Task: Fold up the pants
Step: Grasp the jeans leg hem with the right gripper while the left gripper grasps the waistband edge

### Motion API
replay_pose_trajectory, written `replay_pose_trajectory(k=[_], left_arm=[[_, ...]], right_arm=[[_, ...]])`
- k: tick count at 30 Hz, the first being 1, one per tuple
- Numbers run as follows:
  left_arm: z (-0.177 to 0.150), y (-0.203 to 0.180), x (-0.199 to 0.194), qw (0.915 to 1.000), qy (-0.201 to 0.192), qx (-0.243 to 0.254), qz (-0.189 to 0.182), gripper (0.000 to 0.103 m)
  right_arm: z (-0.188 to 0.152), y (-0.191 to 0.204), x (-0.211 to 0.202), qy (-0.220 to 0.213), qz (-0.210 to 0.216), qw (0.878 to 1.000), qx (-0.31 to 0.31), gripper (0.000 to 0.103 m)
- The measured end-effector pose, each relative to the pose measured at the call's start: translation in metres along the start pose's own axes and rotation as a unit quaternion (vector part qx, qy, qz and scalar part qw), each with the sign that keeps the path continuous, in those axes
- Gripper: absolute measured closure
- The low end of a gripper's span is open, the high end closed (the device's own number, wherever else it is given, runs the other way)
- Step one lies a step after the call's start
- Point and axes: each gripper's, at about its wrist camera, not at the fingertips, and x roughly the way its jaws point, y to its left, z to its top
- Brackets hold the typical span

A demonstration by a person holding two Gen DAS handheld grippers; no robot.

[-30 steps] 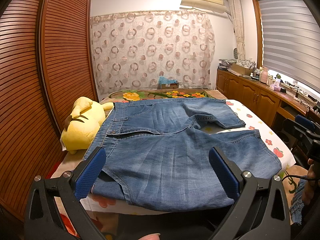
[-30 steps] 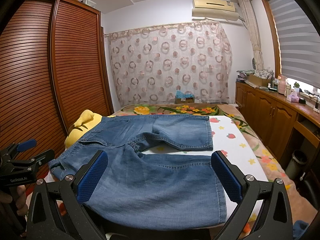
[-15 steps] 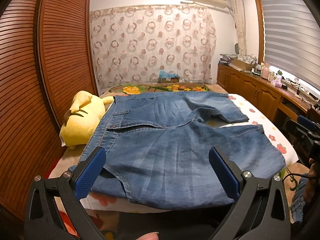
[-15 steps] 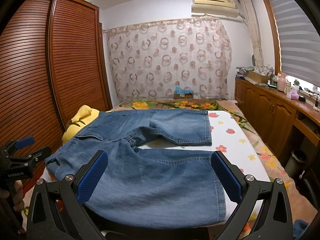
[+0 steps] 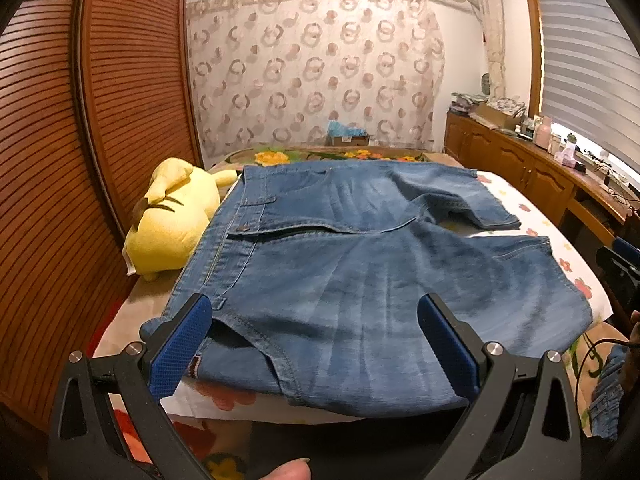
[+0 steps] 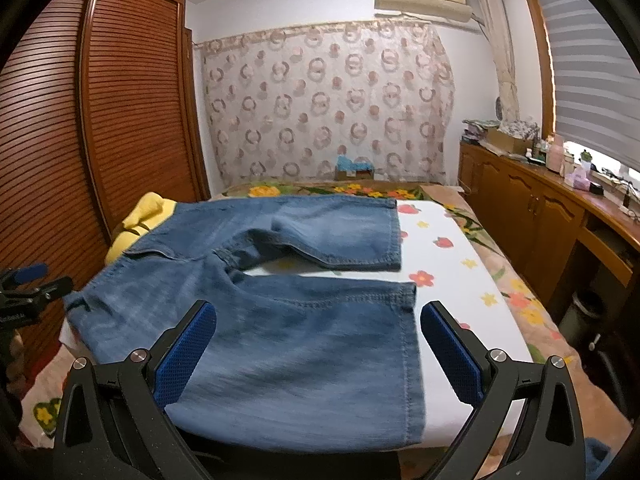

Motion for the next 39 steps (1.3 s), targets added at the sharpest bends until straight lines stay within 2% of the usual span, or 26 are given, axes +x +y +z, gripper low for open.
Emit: replay_pose_trajectory(k=[16,24,32,35,39], left_arm=[[-0.015,0.042,0.032,0.9989,0.036,-0.018,0.025,0.000],[-0.025,0.069,0.045,0.9977,0.052,-0.032,0.028,0.000],[-0.037,0.100,0.055,0.9956,0.068,-0.050,0.041,0.001],[-0.041,0.113,0.058,0.9946,0.072,-0.064,0.039,0.007],[-0.046,0.128,0.065,0.9931,0.084,-0.074,0.037,0.027]], right_arm=[[0.004,-0.008,0.017,0.063,-0.031,0.998,0.007,0.002],[0.010,0.004,0.019,0.091,-0.028,0.995,-0.003,0.004],[0.012,-0.002,0.016,0.110,-0.023,0.994,-0.004,0.005],[0.015,-0.009,0.021,0.115,-0.022,0.993,-0.005,0.005],[0.018,-0.012,0.023,0.117,-0.025,0.993,-0.009,0.005]])
